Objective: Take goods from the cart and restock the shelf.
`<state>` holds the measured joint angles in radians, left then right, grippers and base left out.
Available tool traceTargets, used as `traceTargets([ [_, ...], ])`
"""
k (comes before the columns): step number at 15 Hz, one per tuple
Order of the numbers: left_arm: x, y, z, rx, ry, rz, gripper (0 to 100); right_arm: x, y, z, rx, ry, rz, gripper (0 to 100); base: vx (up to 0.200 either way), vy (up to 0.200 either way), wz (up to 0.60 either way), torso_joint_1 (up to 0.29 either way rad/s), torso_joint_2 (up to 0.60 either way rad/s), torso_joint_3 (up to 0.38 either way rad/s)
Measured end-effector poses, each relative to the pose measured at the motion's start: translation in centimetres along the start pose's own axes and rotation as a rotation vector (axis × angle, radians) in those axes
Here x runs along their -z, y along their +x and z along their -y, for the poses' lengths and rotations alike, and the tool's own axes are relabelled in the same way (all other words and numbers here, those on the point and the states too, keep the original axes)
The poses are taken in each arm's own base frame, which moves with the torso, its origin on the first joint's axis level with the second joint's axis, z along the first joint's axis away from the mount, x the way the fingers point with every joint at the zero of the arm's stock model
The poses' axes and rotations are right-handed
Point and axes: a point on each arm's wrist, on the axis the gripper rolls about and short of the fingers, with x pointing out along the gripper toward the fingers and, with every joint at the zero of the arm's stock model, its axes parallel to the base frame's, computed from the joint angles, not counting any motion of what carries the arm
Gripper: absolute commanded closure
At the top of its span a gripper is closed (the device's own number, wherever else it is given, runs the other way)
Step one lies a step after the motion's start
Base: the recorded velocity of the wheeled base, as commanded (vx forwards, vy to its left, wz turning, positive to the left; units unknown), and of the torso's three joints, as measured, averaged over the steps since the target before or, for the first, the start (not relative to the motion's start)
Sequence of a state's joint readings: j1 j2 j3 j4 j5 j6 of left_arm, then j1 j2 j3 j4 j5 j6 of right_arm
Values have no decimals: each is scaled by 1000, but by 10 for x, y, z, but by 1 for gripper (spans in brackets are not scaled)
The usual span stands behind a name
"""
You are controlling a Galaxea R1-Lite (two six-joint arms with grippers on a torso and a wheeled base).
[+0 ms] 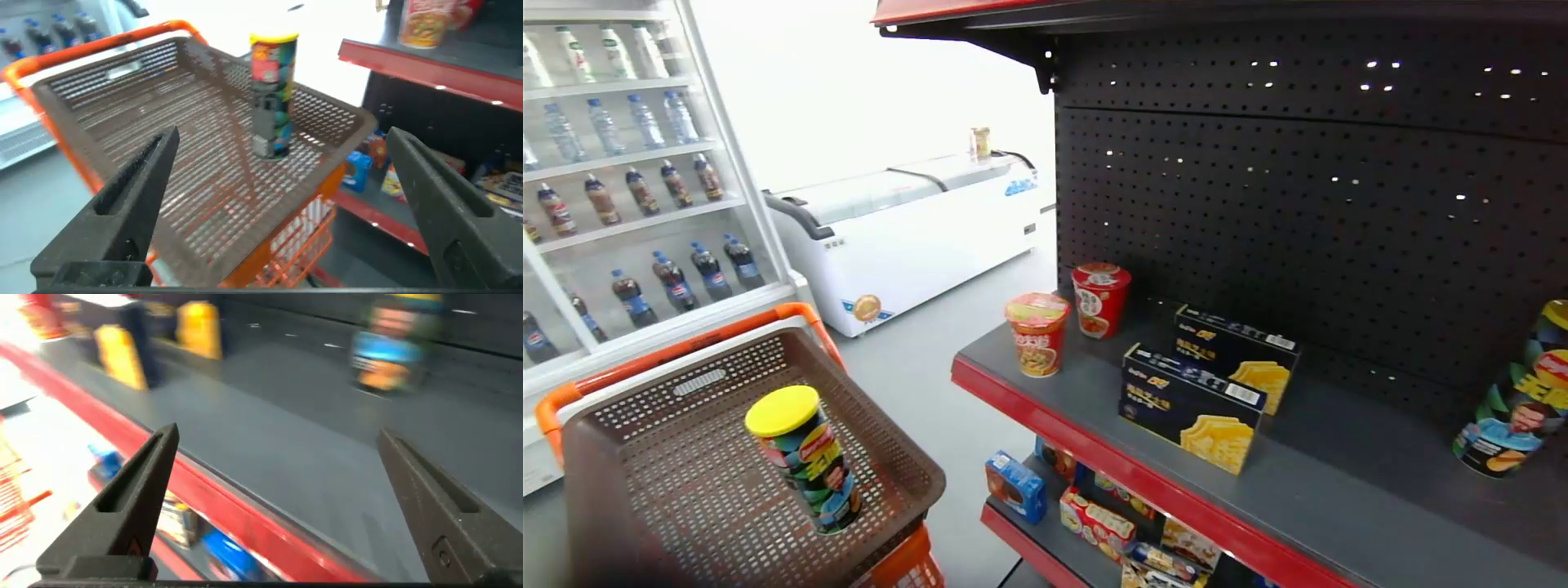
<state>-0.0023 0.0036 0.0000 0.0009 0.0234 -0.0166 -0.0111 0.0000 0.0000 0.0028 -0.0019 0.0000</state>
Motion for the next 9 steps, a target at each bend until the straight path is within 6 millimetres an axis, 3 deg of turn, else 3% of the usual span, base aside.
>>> traceTargets([
  [9,0,0,0,0,13,0,0,0,0,0,1,0,0,0,0,0,0,0,0,0],
])
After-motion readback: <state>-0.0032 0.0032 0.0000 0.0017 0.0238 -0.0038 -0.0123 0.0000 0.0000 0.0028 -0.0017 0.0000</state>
